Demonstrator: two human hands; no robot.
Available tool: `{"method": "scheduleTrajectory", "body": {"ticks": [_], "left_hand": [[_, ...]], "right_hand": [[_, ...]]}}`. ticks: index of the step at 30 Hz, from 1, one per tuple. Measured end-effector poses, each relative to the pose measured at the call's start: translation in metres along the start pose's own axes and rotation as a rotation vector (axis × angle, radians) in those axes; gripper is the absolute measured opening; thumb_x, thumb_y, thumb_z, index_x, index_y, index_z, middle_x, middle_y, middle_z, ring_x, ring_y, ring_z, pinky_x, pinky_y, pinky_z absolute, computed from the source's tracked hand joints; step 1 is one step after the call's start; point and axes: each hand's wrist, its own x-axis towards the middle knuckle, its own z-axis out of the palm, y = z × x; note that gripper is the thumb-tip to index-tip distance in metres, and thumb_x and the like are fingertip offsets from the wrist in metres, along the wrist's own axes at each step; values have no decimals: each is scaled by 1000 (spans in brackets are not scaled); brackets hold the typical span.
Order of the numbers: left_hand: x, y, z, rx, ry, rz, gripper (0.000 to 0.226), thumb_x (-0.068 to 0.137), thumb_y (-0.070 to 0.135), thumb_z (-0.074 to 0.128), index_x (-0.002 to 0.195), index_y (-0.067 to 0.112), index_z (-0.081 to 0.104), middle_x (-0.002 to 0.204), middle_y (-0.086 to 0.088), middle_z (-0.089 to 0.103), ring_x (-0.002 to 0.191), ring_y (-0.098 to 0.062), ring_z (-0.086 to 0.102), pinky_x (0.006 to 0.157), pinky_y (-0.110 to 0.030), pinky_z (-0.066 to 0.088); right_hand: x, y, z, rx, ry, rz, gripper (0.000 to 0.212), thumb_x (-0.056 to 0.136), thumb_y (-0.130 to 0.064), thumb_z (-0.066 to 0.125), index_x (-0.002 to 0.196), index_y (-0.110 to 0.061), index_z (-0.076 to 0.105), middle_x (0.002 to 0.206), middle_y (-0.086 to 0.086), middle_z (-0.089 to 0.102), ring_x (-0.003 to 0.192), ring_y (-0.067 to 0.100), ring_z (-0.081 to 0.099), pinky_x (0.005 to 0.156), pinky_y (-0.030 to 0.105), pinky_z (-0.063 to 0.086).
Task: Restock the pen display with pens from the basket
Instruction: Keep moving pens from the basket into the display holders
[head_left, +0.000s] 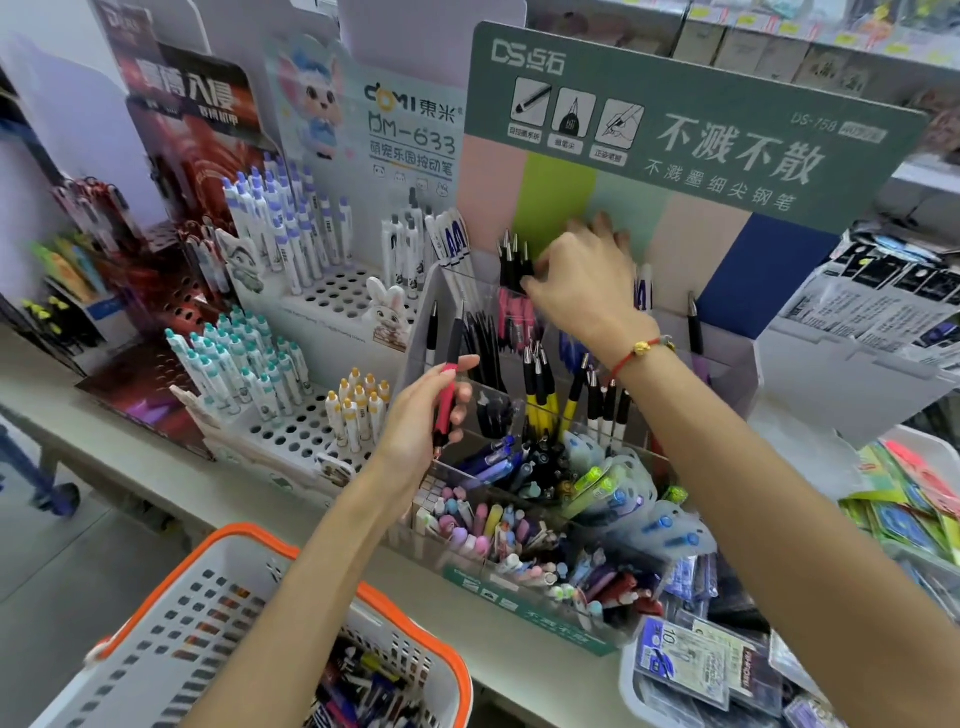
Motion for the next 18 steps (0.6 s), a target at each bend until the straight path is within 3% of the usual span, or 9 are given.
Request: {"method": "scheduleTrajectory", "body": {"ticks": [3,5,7,9,12,13,15,16,18], "left_hand": [[-2,3,-1,-28,-6,4,35,105,18,27,117,17,60,68,8,54,59,-5,44,60,-24,34],[-1,6,2,-3,-18,23,34,106,20,29,120,20,60,71,9,57,62,-5,48,65,-24,38],[1,9,8,58,-35,37,30,106,22,34,121,26,59,79,10,62,69,-4,53,73,-24,43],[3,12,18,109,-50,47,26,105,22,38,121,28,56,90,10,67,77,-5,57,79,-25,47],[6,18,31,191,-76,104,27,104,20,39,127,30,50,110,11,65,97,0,58,91,-20,47],[9,20,32,313,-76,144,31,104,22,40,133,31,46,126,10,59,113,0,52,102,-20,40],[21,21,27,778,1,232,51,103,29,45,150,30,27,157,4,26,143,-7,20,118,-32,13],[27,22,24,1014,74,289,60,102,30,46,154,28,17,162,4,9,148,-9,3,119,-35,2],[39,29,21,1298,176,417,67,100,26,44,156,25,6,164,4,-5,149,-13,-10,115,-34,-10]], "right_hand": [[-11,0,-7,82,139,-37,34,90,-28,63,120,-11,65,124,10,53,117,28,42,92,36,33],[-34,-9,-9,300,292,-39,34,92,-32,61,122,-14,62,113,4,55,100,17,45,81,27,32],[-55,-20,-8,575,149,-14,34,93,-41,59,116,-16,66,100,-1,61,88,11,51,77,26,39],[-66,-23,-2,772,-28,20,29,93,-38,61,109,-16,71,91,-6,67,80,5,59,73,20,45],[-64,-12,3,948,20,81,17,92,-25,66,103,-13,72,86,-7,70,78,5,65,74,18,51],[-62,-8,2,1033,80,108,13,91,-21,67,101,-14,71,86,-6,71,79,7,67,76,22,53],[-57,2,-4,1173,283,162,10,92,-14,65,102,-14,69,90,-2,72,83,12,70,80,28,56],[-54,7,-9,1189,409,185,12,93,-12,63,104,-13,68,92,-2,71,86,12,70,82,27,56],[-47,14,-17,1122,607,208,16,94,-9,61,109,-10,67,93,-7,68,85,1,67,81,15,52]]}}
